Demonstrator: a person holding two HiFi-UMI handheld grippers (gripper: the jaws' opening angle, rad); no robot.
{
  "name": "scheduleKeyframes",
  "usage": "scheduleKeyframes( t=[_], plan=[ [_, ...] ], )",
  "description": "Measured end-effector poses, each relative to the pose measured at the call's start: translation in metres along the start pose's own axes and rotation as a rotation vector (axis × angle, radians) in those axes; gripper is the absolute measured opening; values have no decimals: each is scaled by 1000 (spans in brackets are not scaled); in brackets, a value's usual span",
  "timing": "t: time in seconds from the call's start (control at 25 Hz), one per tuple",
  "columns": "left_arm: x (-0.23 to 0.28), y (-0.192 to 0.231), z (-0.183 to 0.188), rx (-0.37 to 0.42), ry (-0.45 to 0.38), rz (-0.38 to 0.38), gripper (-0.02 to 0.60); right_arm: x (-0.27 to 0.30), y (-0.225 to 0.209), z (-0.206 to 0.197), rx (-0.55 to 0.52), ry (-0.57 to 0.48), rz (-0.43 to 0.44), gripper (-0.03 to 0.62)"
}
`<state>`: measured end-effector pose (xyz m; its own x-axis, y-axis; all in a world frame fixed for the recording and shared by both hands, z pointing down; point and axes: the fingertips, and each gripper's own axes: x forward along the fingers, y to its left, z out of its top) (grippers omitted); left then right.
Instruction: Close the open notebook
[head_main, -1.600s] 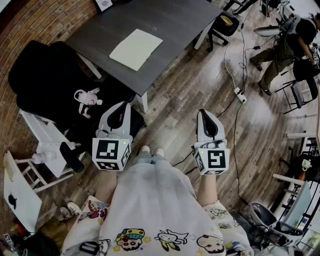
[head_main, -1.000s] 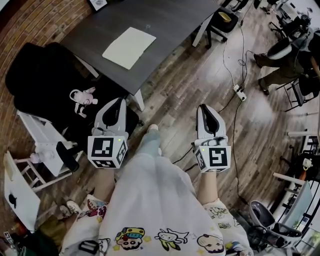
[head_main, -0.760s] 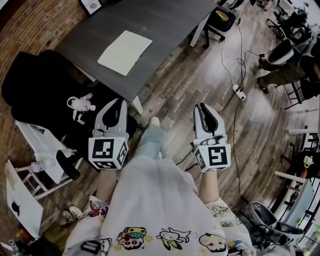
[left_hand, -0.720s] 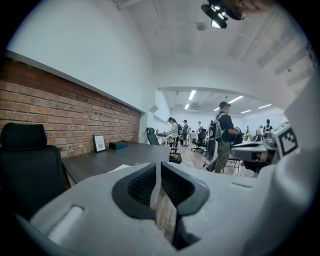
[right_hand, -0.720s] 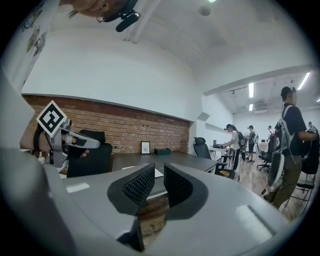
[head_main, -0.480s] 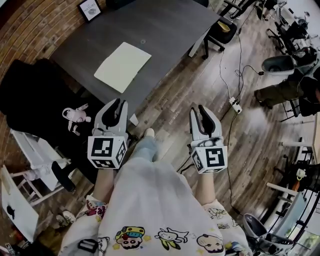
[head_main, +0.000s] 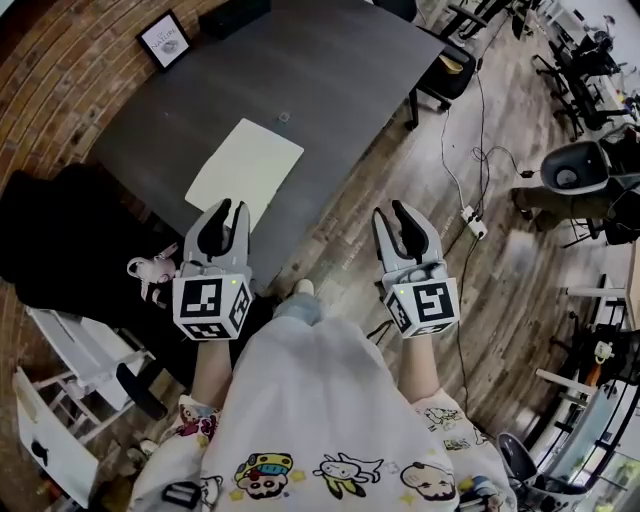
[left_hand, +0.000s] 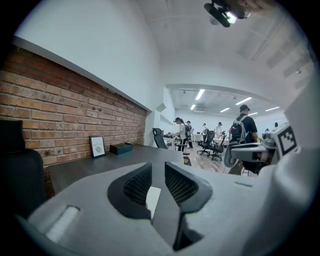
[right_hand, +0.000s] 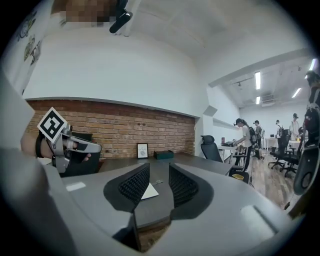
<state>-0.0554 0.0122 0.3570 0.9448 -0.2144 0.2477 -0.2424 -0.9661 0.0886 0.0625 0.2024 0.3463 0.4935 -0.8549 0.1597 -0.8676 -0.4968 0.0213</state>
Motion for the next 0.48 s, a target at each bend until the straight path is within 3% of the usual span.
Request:
scheduleKeyframes(
  t=[0.28, 0.48],
  plan=[
    [21, 27, 8, -26, 8, 44, 74, 50, -4, 13, -7, 24, 54, 149],
    [28, 60, 0, -71, 10, 148, 74, 99, -1, 8, -6, 53, 153, 184]
  ],
)
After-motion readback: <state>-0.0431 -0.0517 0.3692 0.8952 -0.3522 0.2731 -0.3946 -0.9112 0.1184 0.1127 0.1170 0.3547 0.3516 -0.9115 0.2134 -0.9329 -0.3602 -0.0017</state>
